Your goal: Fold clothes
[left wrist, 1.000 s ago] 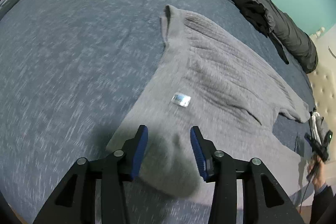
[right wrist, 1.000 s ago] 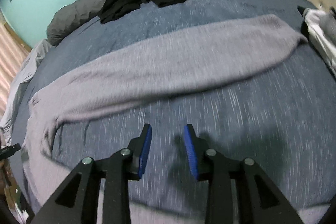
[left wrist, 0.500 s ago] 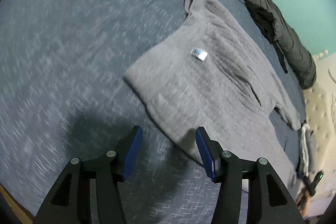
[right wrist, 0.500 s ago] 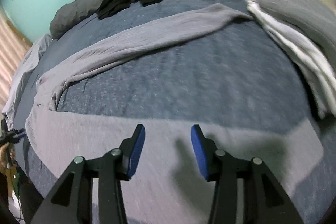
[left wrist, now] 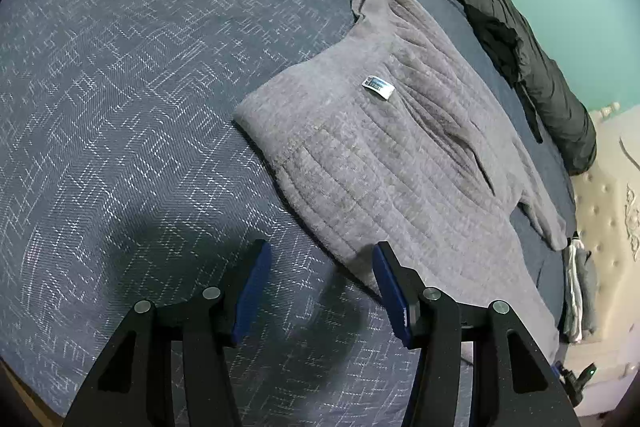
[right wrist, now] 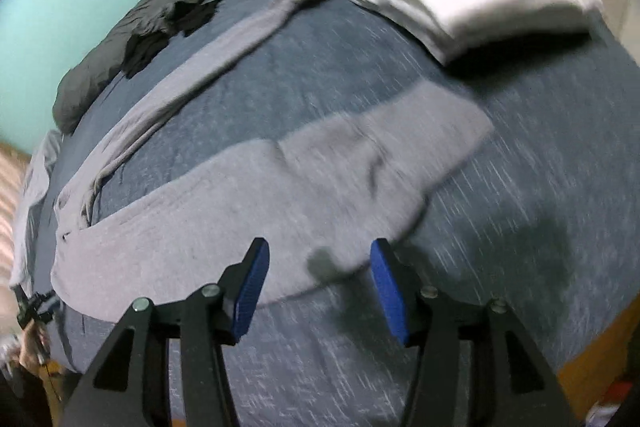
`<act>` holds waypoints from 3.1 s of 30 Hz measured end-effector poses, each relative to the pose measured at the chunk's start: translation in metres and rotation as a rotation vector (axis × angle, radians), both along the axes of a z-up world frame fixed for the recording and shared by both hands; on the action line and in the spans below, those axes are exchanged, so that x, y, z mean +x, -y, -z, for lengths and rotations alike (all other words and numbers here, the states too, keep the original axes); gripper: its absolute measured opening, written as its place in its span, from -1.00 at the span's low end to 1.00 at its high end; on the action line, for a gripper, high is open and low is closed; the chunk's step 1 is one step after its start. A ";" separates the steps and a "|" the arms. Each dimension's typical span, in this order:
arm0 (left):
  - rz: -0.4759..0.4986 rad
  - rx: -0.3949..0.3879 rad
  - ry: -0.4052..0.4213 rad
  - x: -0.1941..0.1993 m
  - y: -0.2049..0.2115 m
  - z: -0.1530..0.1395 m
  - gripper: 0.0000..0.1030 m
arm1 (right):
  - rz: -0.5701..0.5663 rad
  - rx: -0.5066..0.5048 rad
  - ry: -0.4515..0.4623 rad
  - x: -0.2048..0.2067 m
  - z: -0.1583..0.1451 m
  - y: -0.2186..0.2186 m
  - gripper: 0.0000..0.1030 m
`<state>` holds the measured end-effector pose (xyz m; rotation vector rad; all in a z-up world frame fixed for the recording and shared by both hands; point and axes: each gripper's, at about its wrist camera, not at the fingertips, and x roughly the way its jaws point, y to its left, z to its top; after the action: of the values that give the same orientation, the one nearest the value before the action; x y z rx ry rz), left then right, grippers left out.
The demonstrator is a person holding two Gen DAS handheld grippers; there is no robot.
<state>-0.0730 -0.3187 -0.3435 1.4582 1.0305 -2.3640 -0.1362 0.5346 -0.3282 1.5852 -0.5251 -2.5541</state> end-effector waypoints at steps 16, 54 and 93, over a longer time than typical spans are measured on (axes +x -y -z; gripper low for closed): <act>-0.046 0.038 -0.061 -0.014 -0.002 0.004 0.10 | 0.119 -0.045 0.011 -0.023 0.034 -0.013 0.04; -0.087 -0.062 -0.201 0.022 0.034 -0.101 -0.94 | -0.020 0.049 -0.133 -0.027 -0.078 -0.001 -0.92; -0.030 -0.183 -0.010 -0.291 0.062 -0.077 -0.93 | -0.014 0.259 0.123 -0.397 -0.059 0.077 -0.92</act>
<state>-0.3637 -0.3810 -0.2661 1.3570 0.8080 -2.3757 -0.5334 0.4573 -0.2692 1.8287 -0.1952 -2.6135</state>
